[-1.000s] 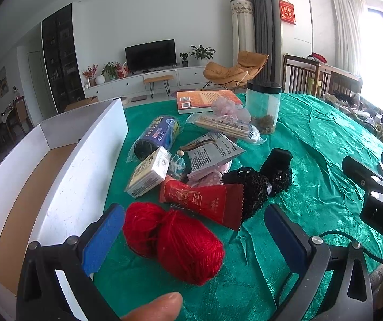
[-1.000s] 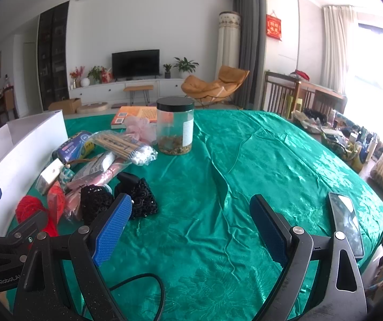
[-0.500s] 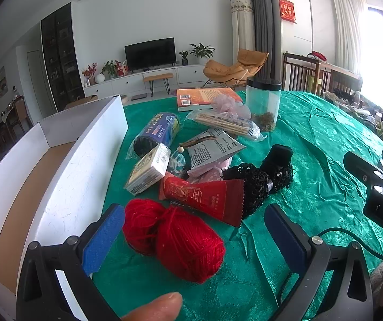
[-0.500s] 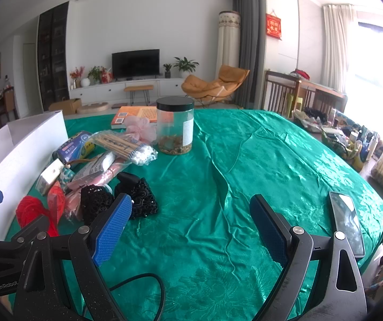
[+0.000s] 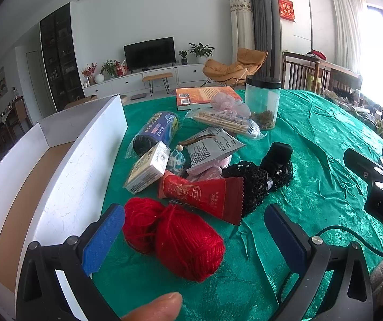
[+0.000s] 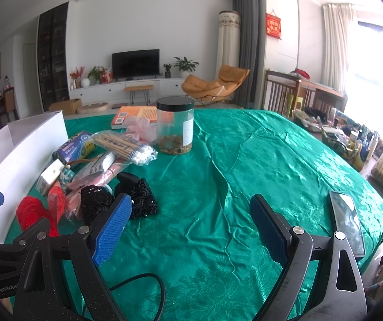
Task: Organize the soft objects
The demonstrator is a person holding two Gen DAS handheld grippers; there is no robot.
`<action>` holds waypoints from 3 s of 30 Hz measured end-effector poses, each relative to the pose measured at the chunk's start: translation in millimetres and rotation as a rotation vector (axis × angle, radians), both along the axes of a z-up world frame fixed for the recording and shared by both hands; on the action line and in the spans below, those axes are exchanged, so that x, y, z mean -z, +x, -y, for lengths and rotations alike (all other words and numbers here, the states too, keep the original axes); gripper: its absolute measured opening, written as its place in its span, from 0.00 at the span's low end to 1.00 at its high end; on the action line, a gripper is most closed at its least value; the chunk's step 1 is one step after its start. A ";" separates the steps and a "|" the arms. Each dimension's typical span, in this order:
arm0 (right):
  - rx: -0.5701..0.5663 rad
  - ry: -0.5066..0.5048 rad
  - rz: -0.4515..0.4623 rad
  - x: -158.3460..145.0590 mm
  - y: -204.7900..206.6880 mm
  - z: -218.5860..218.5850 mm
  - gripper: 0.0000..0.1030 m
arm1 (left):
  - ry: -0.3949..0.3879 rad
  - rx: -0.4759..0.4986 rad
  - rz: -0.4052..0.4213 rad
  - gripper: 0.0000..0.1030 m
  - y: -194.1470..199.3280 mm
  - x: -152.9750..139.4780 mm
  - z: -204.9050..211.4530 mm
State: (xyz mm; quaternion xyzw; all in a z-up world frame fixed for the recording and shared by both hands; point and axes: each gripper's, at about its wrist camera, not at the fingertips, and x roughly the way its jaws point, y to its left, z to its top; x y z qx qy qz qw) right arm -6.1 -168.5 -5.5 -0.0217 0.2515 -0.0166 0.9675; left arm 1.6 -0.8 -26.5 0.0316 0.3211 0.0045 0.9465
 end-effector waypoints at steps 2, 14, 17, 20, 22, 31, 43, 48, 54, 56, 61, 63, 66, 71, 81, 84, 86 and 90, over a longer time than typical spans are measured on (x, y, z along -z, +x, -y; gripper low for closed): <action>0.000 0.000 0.000 0.0 0.1 0.1 0.89 | 0.000 0.000 0.000 1.00 0.0 0.0 0.0; 0.000 0.003 -0.002 -0.1 0.0 0.6 0.89 | 0.003 -0.001 -0.006 1.00 -1.0 2.7 -2.7; 0.000 0.004 -0.002 -0.1 0.1 0.8 0.89 | 0.004 0.000 -0.009 1.00 -1.0 3.7 -3.2; 0.000 0.004 -0.003 0.1 0.3 0.8 0.89 | 0.007 0.002 -0.013 1.00 -1.7 5.1 -2.9; 0.000 0.004 -0.003 0.0 0.0 1.1 0.89 | 0.009 0.004 -0.016 1.00 -2.5 6.0 -3.0; 0.000 0.006 -0.004 0.2 0.3 1.2 0.89 | 0.014 0.004 -0.026 1.00 -2.2 7.7 -4.4; 0.000 0.008 -0.006 0.2 1.8 4.0 0.89 | 0.014 0.003 -0.030 1.00 -2.0 7.7 -5.3; 0.000 0.009 -0.007 1.8 2.8 4.0 0.89 | 0.015 0.004 -0.032 1.00 -2.4 8.5 -6.5; 0.000 0.010 -0.007 2.1 3.5 4.7 0.89 | 0.018 0.002 -0.036 1.00 -3.3 10.1 -7.4; 0.000 0.010 -0.008 2.3 3.7 4.8 0.89 | 0.018 0.002 -0.037 1.00 -3.3 10.2 -7.4; 0.000 0.012 -0.008 2.0 3.8 5.7 0.89 | 0.018 0.000 -0.038 1.00 -2.5 10.7 -8.4; 0.002 0.014 -0.009 2.2 4.1 5.8 0.89 | 0.017 0.001 -0.038 1.00 -2.4 10.6 -8.1; 0.002 0.015 -0.008 2.1 4.2 6.5 0.89 | 0.020 0.000 -0.040 1.00 -2.7 11.1 -8.9; 0.003 0.017 -0.010 2.5 4.8 7.5 0.89 | 0.041 -0.003 -0.033 1.00 -1.1 9.1 -11.3; 0.011 0.132 -0.060 8.6 6.4 20.4 0.89 | -0.019 -0.006 -0.051 1.00 2.2 -3.1 -41.7; -0.028 0.166 -0.134 17.9 17.2 18.3 0.89 | -0.025 0.071 -0.095 1.00 -4.4 3.0 -37.6; -0.061 0.163 -0.183 24.0 22.3 9.8 0.89 | -0.012 0.117 -0.116 1.00 -12.2 9.1 -32.5; -0.159 0.109 -0.213 26.1 20.4 -18.6 0.89 | -0.011 0.149 -0.154 1.00 -20.8 18.4 -28.2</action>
